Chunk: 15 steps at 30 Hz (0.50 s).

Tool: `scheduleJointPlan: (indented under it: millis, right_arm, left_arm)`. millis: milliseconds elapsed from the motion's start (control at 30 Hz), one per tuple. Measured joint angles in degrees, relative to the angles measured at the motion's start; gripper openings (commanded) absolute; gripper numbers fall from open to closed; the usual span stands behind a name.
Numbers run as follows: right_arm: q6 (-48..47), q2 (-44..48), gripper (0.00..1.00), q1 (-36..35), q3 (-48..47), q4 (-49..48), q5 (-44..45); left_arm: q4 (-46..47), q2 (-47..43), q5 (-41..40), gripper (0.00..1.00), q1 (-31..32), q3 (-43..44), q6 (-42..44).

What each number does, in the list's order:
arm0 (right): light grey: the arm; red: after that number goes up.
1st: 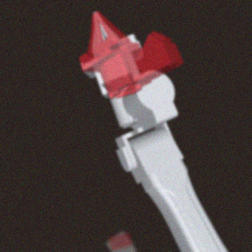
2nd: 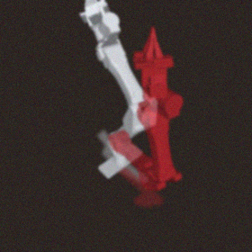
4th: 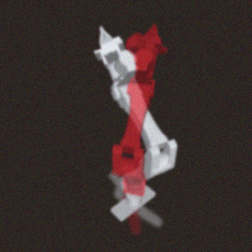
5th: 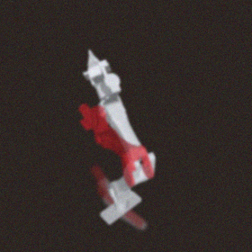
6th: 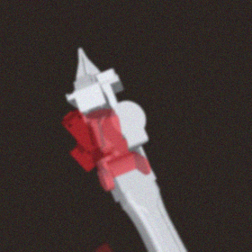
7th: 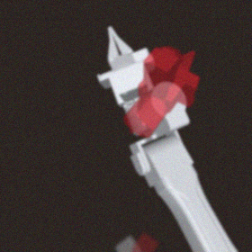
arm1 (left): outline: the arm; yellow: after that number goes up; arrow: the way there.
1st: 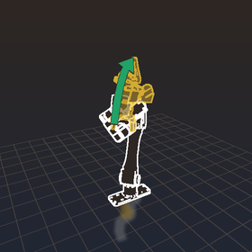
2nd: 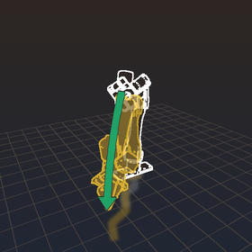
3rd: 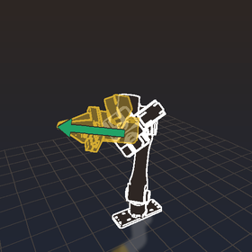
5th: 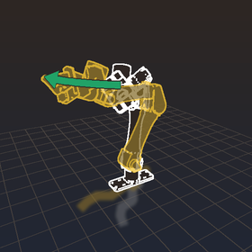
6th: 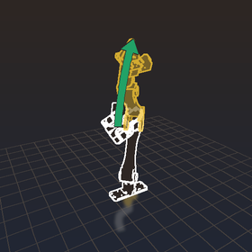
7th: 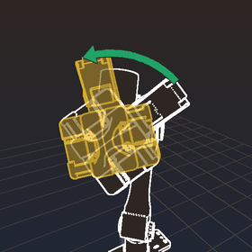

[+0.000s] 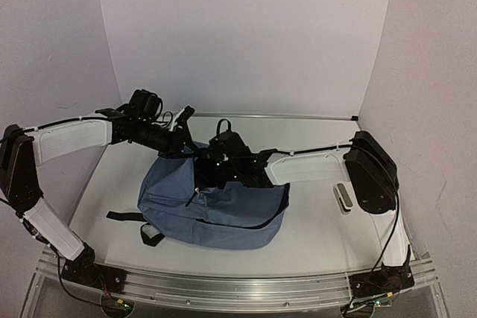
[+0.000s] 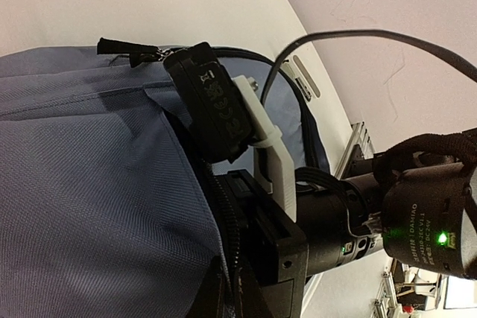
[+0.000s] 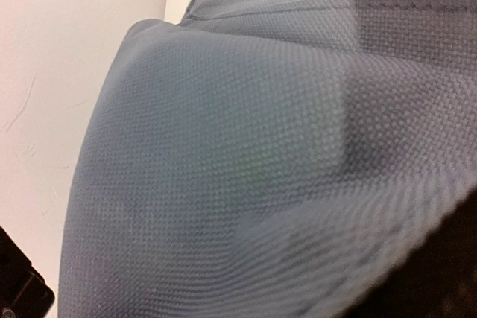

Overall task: Pack the student bag
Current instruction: Place the personal item in the student bag.

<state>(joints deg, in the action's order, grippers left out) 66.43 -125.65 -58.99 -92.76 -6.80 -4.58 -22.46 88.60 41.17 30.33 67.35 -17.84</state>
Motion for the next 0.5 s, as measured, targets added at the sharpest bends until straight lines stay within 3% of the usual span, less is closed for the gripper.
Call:
scheduleJointPlan:
  millis: [167,500]
  right_arm:
    - [-2.7,6.5,0.5,-0.3,7.3,0.1,2.1]
    - [-6.6,33.4,0.71,-0.6,19.3,3.0,7.9]
  left_arm:
    - [0.0,0.0,-1.8,0.0,0.1,0.0,0.0]
    - [-0.1,-0.6,-4.8,0.0,0.4,0.0,0.3]
